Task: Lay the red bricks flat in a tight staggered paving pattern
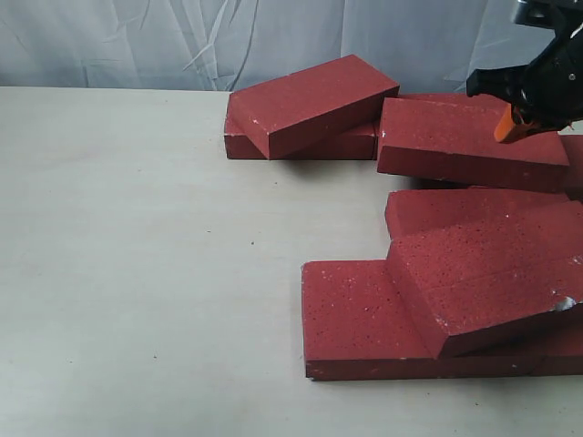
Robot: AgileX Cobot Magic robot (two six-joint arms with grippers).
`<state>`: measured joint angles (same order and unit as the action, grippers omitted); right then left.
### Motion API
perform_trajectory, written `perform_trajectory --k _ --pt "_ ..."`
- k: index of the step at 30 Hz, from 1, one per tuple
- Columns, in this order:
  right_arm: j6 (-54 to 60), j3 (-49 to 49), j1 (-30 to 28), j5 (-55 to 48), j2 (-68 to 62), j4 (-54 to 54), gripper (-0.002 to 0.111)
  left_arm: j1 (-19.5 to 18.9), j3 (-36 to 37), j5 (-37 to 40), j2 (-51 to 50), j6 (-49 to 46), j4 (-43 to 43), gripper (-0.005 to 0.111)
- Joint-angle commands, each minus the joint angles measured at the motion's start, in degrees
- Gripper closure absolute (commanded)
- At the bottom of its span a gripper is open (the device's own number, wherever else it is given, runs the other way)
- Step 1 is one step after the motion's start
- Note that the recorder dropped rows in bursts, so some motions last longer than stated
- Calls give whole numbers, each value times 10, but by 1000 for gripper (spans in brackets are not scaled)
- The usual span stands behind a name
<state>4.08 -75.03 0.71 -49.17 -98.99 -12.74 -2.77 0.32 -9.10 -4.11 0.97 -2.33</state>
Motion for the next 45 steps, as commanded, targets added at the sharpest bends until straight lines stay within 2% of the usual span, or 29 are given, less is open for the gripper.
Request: perform_trajectory --k 1,4,13,21,24,29,32,37,45 --pt "-1 -2 -7 17 1 -8 109 0 -28 -2 -51 3 -2 107" --pt "0 -2 -7 22 1 -6 109 0 -62 9 -94 3 -3 107" --pt "2 -2 -7 31 -6 -2 109 0 -182 155 -228 3 -5 107" --pt "2 -2 -7 35 -18 2 109 0 -312 371 -361 1 13 107" --pt "2 -2 -7 47 -18 7 109 0 -391 474 -456 -55 78 107" --pt "2 -2 -7 55 -18 7 109 5 -468 520 -586 -142 187 107" --pt "1 -2 -7 65 -18 4 109 44 -506 522 -645 -149 190 107" --pt "1 -2 -7 80 -18 3 109 135 -566 504 -726 -147 209 107" --pt "-23 -2 -7 92 -40 8 109 232 -663 497 -834 -114 209 107"
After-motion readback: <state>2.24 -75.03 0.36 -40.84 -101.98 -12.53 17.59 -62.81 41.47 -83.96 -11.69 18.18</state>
